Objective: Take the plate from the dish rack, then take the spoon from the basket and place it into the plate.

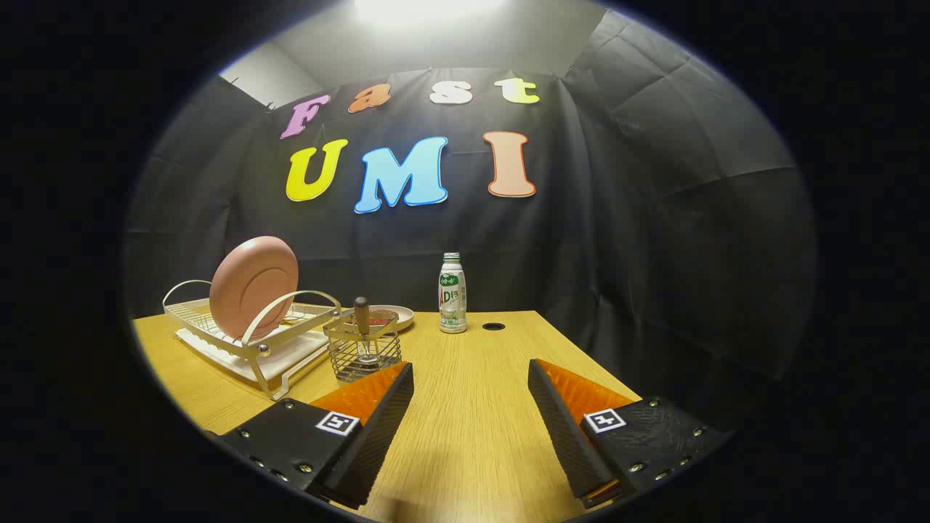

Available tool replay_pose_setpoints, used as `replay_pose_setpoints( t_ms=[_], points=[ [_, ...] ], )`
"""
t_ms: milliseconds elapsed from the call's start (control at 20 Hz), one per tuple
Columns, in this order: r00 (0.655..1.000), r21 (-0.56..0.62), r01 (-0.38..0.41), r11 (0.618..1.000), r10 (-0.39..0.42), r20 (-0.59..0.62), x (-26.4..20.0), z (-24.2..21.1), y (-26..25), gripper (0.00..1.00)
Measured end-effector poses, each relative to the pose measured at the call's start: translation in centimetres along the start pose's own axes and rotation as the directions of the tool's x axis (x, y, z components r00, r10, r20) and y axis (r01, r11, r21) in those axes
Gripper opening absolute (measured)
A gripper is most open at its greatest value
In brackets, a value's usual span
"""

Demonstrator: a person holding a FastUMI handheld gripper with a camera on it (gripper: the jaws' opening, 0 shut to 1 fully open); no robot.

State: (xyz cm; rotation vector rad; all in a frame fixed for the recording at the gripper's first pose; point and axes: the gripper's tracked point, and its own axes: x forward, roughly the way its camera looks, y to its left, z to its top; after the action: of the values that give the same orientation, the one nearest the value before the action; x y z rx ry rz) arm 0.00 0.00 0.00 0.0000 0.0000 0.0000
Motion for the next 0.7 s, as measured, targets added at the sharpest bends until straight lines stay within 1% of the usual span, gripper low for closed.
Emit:
replay_pose_setpoints(
  t_ms=[250,300,400,600,700],
  points=[
    [1.0,0.0,-0.005,1.0,0.005,-0.007,0.1,0.1,0.1,0.97],
    [1.0,0.002,-0.005,1.0,0.005,0.007,0.1,0.1,0.1,0.97],
    [1.0,0.001,-0.002,1.0,0.002,0.003,1.0,0.1,0.0,0.97],
    [1.0,0.005,0.0,1.0,0.0,0.007,5.5,0.4,0.0,0.97],
    [1.0,0.021,0.01,1.0,-0.01,0.025,7.4,1.7,-0.4,0.97]
  ],
)
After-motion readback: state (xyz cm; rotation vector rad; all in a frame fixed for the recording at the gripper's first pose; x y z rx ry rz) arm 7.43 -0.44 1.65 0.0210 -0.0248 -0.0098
